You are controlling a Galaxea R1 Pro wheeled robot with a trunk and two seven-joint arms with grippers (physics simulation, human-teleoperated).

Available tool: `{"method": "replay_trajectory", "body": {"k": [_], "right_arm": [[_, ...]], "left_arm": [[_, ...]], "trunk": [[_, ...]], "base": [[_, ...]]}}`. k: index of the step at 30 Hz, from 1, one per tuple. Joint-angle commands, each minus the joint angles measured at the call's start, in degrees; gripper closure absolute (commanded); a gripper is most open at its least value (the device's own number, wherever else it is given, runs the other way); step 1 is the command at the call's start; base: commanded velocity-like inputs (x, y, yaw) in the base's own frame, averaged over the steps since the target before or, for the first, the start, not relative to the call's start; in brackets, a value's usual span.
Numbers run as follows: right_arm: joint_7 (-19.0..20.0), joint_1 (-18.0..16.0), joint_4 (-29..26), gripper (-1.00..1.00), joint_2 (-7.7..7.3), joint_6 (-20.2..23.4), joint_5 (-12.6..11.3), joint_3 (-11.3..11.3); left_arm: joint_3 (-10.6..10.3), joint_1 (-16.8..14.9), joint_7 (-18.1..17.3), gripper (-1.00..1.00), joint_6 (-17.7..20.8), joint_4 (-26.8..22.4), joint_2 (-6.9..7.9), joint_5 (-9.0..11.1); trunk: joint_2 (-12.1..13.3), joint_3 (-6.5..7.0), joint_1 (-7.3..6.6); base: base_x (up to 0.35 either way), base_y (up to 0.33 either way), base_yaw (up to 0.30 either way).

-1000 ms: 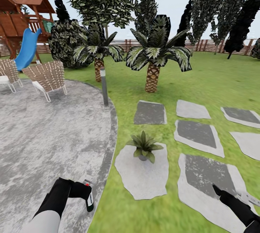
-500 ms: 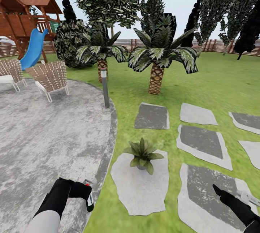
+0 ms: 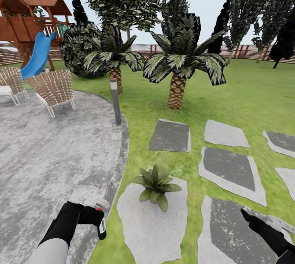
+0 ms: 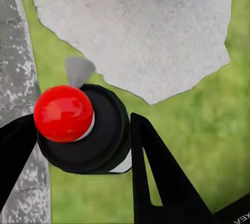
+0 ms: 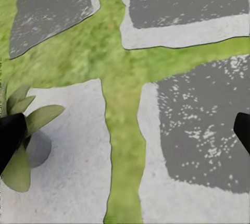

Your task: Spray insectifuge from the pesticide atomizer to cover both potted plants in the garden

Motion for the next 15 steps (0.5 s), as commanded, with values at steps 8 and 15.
{"method": "replay_trajectory", "body": {"k": [8,15], "right_arm": [[0.36,-0.09,-0.12,-1.0,0.02,0.38,0.15,-0.19],[0.17,-0.09,-0.12,-1.0,-0.2,0.25,0.13,-0.27]], "left_arm": [[0.31,-0.08,-0.41,1.0,0.36,-0.1,-0.09,-0.26],[0.31,-0.08,-0.41,1.0,0.36,-0.1,-0.09,-0.22]], "trunk": [[-0.03,-0.06,0.02],[-0.03,-0.06,0.02]], "base": [[0.275,-0.191,0.232],[0.193,-0.139,0.037]]}}
